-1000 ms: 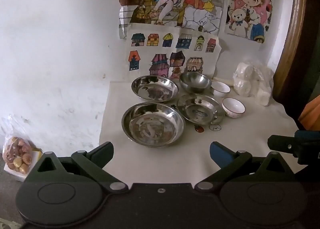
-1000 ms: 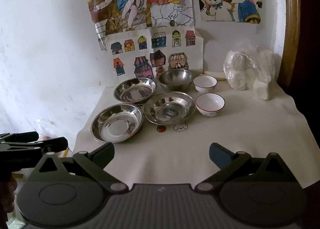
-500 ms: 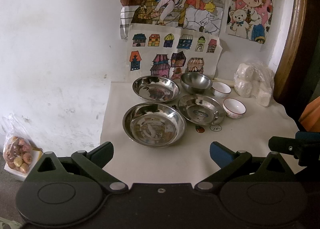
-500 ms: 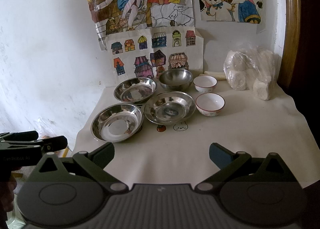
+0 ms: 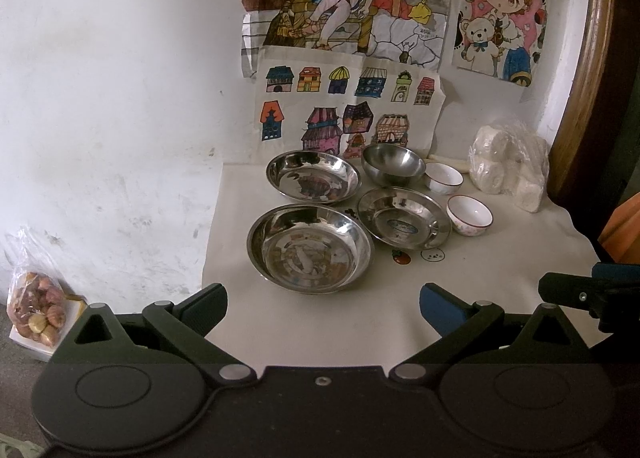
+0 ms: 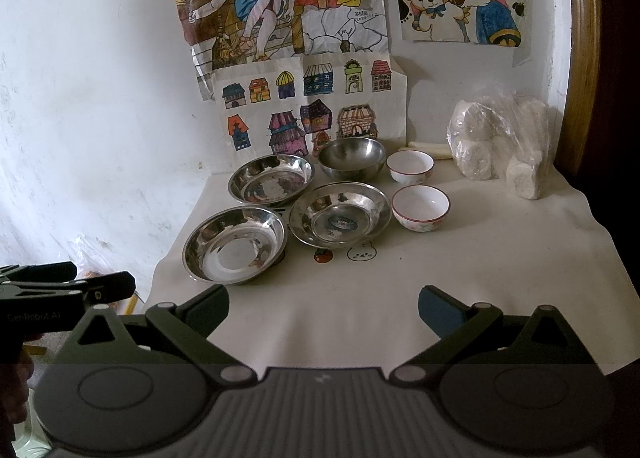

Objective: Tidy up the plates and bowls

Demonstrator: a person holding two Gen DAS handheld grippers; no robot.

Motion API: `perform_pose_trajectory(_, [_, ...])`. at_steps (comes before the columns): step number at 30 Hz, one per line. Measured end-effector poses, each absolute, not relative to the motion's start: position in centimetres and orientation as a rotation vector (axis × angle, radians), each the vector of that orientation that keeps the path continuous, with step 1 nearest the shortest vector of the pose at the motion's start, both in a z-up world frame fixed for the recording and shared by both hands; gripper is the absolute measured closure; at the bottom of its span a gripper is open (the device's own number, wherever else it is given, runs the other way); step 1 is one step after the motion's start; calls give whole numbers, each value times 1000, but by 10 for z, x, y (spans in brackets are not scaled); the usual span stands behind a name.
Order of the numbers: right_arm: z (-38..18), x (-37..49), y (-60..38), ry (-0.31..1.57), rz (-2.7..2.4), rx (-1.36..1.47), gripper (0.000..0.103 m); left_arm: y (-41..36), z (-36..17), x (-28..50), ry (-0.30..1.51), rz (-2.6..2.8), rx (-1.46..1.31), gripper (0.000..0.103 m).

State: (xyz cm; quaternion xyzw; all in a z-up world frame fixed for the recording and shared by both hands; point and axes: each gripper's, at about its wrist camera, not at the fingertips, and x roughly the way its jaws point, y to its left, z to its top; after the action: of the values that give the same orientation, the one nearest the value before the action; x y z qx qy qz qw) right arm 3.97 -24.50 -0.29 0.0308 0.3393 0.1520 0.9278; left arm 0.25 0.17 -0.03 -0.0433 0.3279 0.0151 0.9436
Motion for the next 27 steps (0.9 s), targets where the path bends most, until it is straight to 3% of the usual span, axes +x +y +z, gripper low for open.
perform_pose_trajectory(27, [-5, 39, -246, 695, 308, 64, 0, 2, 0, 1, 672, 30, -88, 1])
